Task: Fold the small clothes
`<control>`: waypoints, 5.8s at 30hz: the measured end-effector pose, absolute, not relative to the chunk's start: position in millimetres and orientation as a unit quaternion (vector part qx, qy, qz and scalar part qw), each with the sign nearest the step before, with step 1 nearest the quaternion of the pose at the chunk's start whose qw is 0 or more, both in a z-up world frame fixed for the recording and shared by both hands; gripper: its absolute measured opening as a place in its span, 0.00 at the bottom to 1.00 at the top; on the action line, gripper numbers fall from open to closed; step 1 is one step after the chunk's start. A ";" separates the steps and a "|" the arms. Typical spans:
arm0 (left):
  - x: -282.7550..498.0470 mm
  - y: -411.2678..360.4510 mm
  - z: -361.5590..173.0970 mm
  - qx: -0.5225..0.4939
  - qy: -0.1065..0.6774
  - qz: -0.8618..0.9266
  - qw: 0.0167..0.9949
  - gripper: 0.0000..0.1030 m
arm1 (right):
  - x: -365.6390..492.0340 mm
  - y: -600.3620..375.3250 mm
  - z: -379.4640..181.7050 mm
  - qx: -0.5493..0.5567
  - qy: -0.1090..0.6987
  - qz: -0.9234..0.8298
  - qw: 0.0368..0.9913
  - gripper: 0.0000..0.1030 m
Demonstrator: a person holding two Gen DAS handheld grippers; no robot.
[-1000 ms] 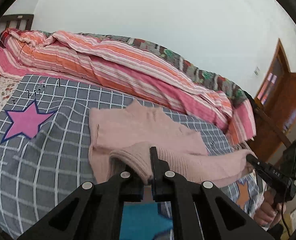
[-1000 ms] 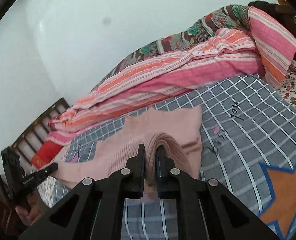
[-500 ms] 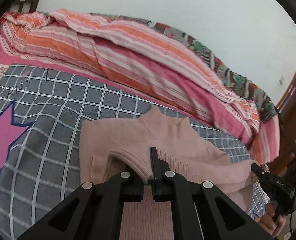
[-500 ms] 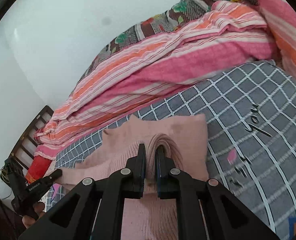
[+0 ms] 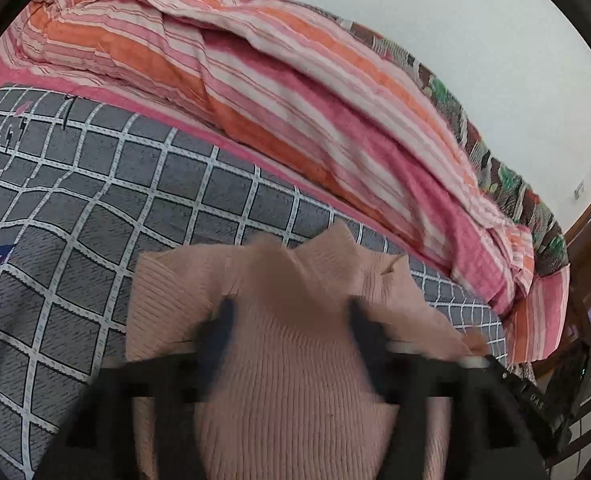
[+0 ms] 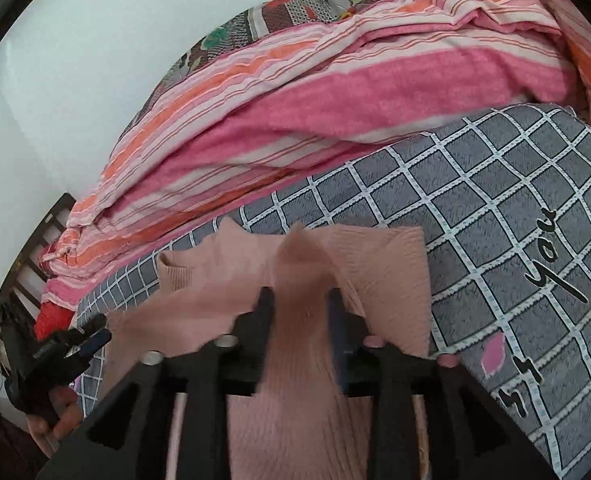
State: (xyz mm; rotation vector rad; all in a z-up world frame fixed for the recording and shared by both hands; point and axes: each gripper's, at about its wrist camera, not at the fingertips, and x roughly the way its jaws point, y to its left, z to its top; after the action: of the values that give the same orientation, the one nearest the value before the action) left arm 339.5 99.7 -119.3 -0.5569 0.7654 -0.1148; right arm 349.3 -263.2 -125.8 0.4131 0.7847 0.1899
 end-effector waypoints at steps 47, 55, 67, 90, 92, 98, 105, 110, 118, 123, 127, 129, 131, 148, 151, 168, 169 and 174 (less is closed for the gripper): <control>235.5 97.2 -165.9 -0.302 0.387 -0.068 0.869 0.33 | 265.4 -276.1 -170.8 0.286 0.419 0.073 0.859 0.22; 223.4 105.8 -155.2 -0.311 0.373 -0.078 0.871 0.09 | 251.0 -271.8 -156.8 0.277 0.409 0.081 0.866 0.10; 151.5 97.0 -145.8 -0.282 0.371 -0.082 0.881 0.09 | 177.3 -271.0 -140.0 0.234 0.399 0.100 0.881 0.10; 76.6 106.0 -116.7 -0.170 0.376 -0.028 0.910 0.42 | 99.3 -297.7 -112.9 0.140 0.376 0.061 0.914 0.31; 75.2 115.4 -110.0 -0.177 0.367 -0.035 0.913 0.46 | 100.5 -298.0 -104.6 0.128 0.367 0.056 0.920 0.32; 99.9 123.9 -92.9 -0.171 0.363 -0.049 0.915 0.47 | 120.5 -287.3 -87.2 0.085 0.353 0.050 0.931 0.35; 153.9 102.1 -88.2 -0.147 0.378 -0.073 0.911 0.47 | 167.6 -269.5 -86.6 0.062 0.359 0.055 0.929 0.35; 193.6 93.3 -97.7 -0.137 0.402 -0.069 0.903 0.47 | 205.7 -259.6 -95.0 0.055 0.376 0.055 0.923 0.35; 244.2 84.4 -120.0 -0.115 0.447 -0.055 0.885 0.44 | 255.7 -245.4 -122.2 0.026 0.431 0.048 0.901 0.35; 272.5 78.4 -134.9 -0.110 0.479 -0.041 0.870 0.32 | 272.5 -244.9 -135.0 0.026 0.453 0.044 0.890 0.18; 274.8 85.1 -136.1 -0.139 0.471 -0.046 0.870 0.07 | 272.3 -249.5 -127.9 0.045 0.435 0.076 0.896 0.06; 268.7 96.3 -128.0 -0.155 0.440 -0.042 0.884 0.06 | 269.9 -256.4 -118.3 0.068 0.410 0.091 0.905 0.05; 265.9 107.7 -125.6 -0.182 0.423 -0.043 0.886 0.06 | 271.2 -265.8 -113.7 0.097 0.401 0.101 0.905 0.05; 263.1 117.3 -147.9 -0.168 0.413 -0.033 0.895 0.07 | 293.4 -250.7 -154.9 0.020 0.449 0.029 0.893 0.06; 265.0 118.7 -149.9 -0.173 0.417 -0.039 0.891 0.07 | 292.7 -248.0 -156.6 0.003 0.448 0.012 0.894 0.06; 239.9 161.4 -128.0 -0.161 0.378 -0.030 0.911 0.54 | 241.4 -173.2 -100.6 -0.038 0.392 0.033 0.918 0.36; 237.1 167.6 -129.6 -0.157 0.373 -0.019 0.914 0.54 | 241.7 -164.6 -103.3 -0.030 0.398 0.053 0.915 0.37; 239.1 189.5 -154.5 -0.145 0.394 0.039 0.907 0.54 | 251.1 -119.2 -134.7 -0.049 0.429 0.089 0.898 0.36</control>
State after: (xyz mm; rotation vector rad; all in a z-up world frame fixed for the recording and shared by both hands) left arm 239.1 189.5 -154.5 -0.2985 0.8134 0.0804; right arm 251.1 -119.2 -134.7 -0.1017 0.8880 0.1841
